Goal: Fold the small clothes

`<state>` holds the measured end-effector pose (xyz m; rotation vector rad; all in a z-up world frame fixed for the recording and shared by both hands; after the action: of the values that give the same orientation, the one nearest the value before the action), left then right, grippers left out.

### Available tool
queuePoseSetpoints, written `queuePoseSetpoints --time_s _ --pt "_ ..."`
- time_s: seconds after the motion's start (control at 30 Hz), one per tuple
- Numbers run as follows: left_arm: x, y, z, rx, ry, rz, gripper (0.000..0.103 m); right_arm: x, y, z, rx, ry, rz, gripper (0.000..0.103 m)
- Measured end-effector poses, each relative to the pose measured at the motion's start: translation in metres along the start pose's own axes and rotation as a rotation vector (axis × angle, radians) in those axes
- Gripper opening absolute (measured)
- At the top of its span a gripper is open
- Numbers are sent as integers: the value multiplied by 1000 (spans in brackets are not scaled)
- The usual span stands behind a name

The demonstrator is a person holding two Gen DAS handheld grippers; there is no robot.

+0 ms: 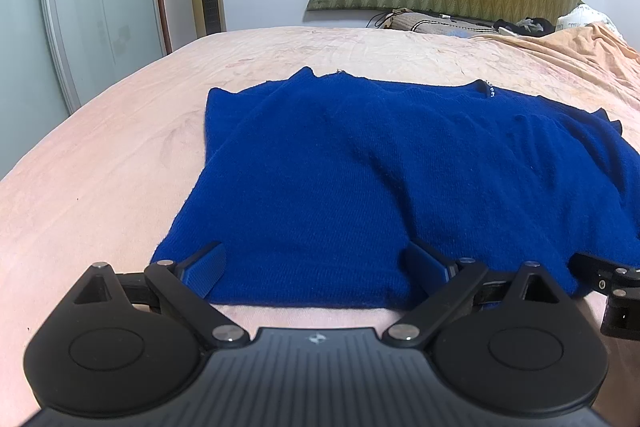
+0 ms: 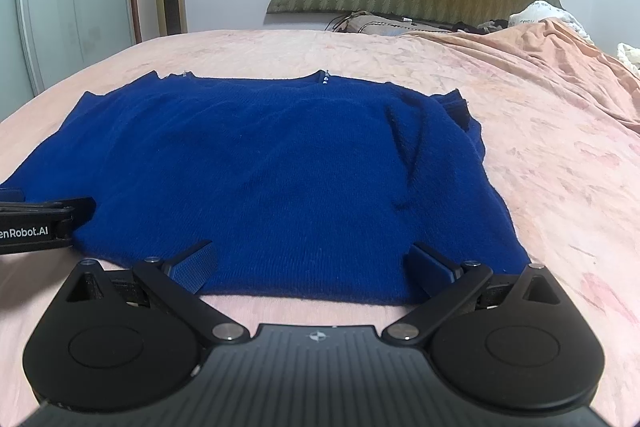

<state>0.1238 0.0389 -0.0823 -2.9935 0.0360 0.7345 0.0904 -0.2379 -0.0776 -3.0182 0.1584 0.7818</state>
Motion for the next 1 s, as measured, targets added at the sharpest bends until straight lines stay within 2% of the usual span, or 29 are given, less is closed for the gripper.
queuePoseSetpoints --time_s 1.0 --pt "-6 0 4 17 -2 11 98 -6 -4 3 -13 2 8 103"
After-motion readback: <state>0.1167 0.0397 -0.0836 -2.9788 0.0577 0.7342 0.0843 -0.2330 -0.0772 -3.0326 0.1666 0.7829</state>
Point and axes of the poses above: each gripper's, at about its wrist camera, not at the fingertips, and x roughly the way its jaws point, y to its right, z to its underside, the point moved 5 cm from there along x, roughly the way its jaws point, and after that the axes turned 11 degrees about y, right-handed, at the moved point
